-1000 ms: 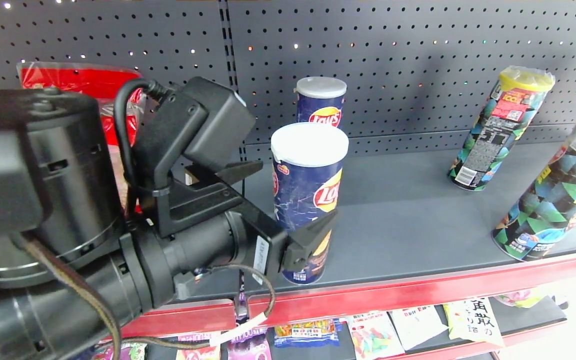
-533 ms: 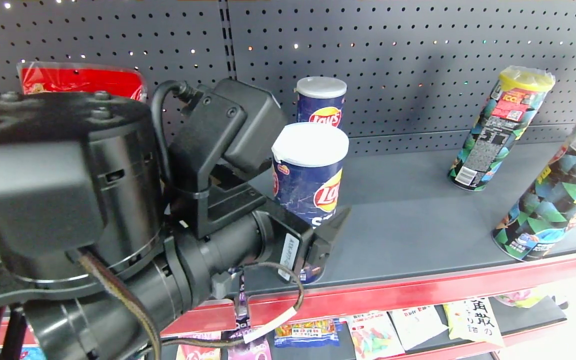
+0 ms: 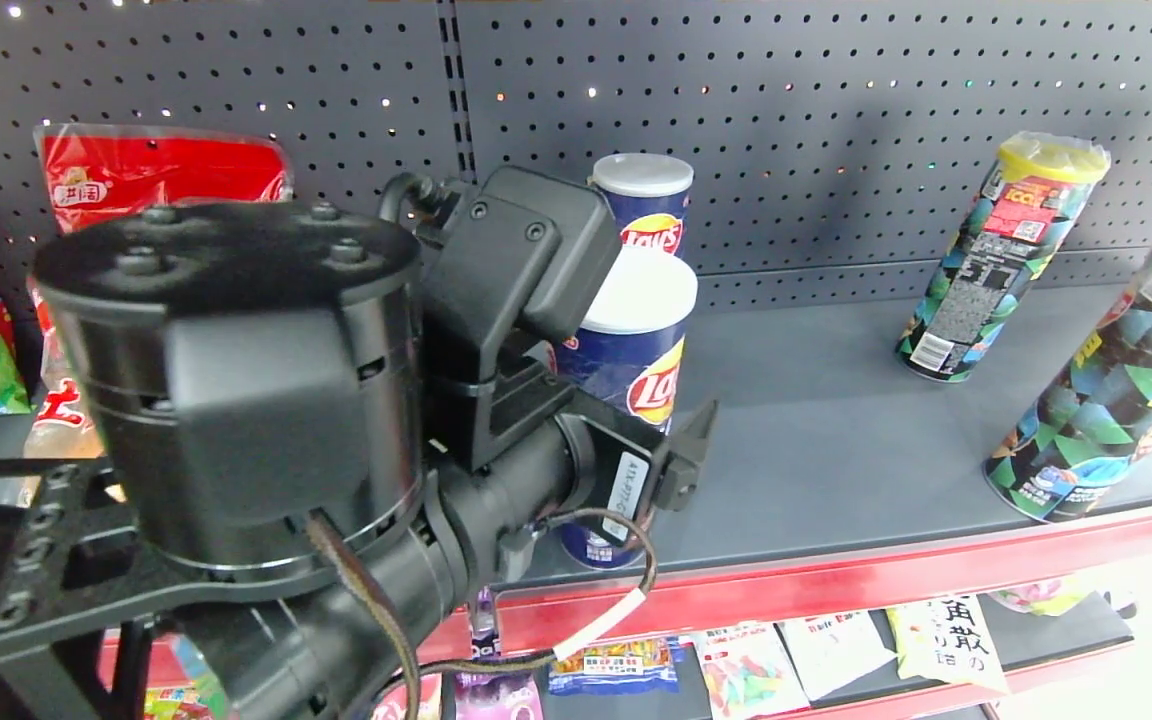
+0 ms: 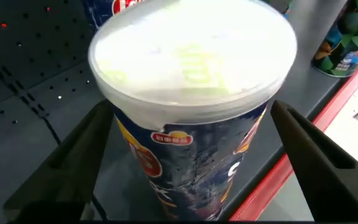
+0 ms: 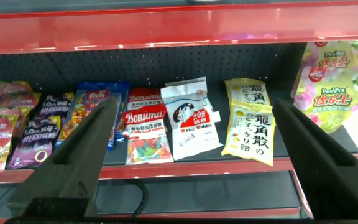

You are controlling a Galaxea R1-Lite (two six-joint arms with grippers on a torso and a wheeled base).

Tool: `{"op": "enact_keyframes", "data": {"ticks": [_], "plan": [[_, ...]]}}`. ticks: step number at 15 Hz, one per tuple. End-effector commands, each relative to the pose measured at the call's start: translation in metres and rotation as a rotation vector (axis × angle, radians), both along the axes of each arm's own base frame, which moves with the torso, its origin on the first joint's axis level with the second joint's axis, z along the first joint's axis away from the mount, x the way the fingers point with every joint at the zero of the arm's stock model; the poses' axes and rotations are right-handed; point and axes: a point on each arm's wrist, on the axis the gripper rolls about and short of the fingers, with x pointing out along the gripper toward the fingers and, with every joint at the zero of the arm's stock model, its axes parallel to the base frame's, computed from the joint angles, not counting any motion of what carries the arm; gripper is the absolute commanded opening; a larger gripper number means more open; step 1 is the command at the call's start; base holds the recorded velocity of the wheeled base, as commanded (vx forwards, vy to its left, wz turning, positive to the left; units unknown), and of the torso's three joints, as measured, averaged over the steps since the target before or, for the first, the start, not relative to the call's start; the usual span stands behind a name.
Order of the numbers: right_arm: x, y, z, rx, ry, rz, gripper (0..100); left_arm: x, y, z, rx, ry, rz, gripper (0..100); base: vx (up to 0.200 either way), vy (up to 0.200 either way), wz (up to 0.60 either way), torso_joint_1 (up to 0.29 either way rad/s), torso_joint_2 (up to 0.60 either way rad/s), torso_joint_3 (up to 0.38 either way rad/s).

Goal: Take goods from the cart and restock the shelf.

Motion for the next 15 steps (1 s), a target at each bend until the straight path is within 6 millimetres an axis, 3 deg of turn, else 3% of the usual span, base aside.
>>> {"op": "enact_keyframes", "data": {"ticks": [1, 15], "plan": [[0.0, 0.0, 0.0, 0.0, 0.002, 0.001, 100, 0.003, -0.006, -0.002, 0.002, -0.001, 0.02, 100, 0.0, 0.0, 0.0, 0.0, 0.0, 0.0], [0.0, 0.0, 0.0, 0.0, 0.002, 0.001, 100, 0.008, -0.022, -0.007, -0.063, 0.036, 0.077, 100, 0.0, 0.0, 0.0, 0.0, 0.0, 0.0]]}}
